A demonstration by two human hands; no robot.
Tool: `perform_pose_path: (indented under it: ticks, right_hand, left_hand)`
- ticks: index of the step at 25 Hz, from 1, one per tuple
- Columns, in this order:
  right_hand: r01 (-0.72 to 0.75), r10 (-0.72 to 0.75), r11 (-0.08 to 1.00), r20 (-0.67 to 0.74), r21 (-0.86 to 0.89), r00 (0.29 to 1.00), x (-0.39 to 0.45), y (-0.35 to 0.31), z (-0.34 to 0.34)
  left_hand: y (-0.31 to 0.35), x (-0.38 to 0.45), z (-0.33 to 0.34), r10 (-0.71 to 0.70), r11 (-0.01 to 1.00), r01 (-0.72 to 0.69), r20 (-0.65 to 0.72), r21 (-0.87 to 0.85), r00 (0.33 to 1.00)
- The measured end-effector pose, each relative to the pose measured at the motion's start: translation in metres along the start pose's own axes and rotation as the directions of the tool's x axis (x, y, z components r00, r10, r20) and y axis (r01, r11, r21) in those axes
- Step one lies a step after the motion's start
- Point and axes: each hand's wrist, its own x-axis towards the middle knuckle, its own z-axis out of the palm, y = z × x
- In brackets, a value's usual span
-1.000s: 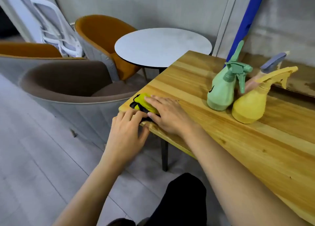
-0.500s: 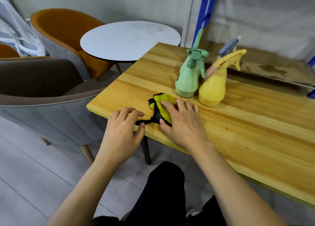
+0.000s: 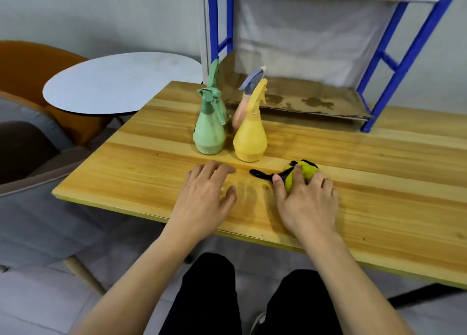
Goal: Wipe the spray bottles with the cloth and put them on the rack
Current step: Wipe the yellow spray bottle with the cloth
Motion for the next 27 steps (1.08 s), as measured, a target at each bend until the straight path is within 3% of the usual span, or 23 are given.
perform_pose_path:
  ticks: [2,4,8,10,12,16,20,23,25,27]
  right_hand:
    - [0.082,-0.07,0.974,-0.064,0.212,0.996,0.009,0.01,-0.006]
    - [0.238,-0.207,0.93,-0.138,0.28,0.969,0.014,0.024,-0.004]
    - [0.299,-0.353,0.91,0.158,0.288,0.922,0.017,0.037,0.01]
    - [0.317,-0.375,0.908,0.191,0.275,0.907,0.017,0.039,0.013]
    - [0.305,-0.358,0.904,0.141,0.3,0.923,0.013,0.041,0.014]
    - [0.295,-0.274,0.891,-0.109,0.345,0.955,0.005,0.036,0.023]
    - [0.282,-0.221,0.882,-0.198,0.377,0.955,0.003,0.031,0.026]
    - [0.25,-0.245,0.908,-0.058,0.335,0.968,0.001,0.034,0.022]
    - [0.275,-0.313,0.911,0.084,0.307,0.946,0.003,0.042,0.017]
    - [0.295,-0.361,0.885,0.13,0.361,0.923,0.005,0.05,0.014]
  left_hand:
    - [0.013,0.02,0.002,0.014,0.996,-0.014,0.004,-0.091,1.0]
    - [0.024,0.043,0.007,-0.018,0.984,0.016,-0.009,-0.176,1.0]
    - [0.038,0.079,0.025,-0.148,0.96,0.116,-0.108,-0.256,0.983]
    - [0.044,0.095,0.032,-0.213,0.937,0.167,-0.122,-0.308,0.969]
    - [0.049,0.112,0.037,-0.279,0.913,0.224,-0.121,-0.34,0.953]
    - [0.059,0.136,0.038,-0.417,0.852,0.308,-0.193,-0.424,0.888]
    - [0.052,0.142,0.032,-0.417,0.859,0.29,-0.249,-0.421,0.874]
    - [0.047,0.137,0.026,-0.343,0.872,0.225,-0.215,-0.434,0.914]
    - [0.047,0.13,0.023,-0.294,0.866,0.19,-0.163,-0.463,0.942]
    - [0.047,0.125,0.022,-0.263,0.845,0.169,-0.119,-0.508,0.957]
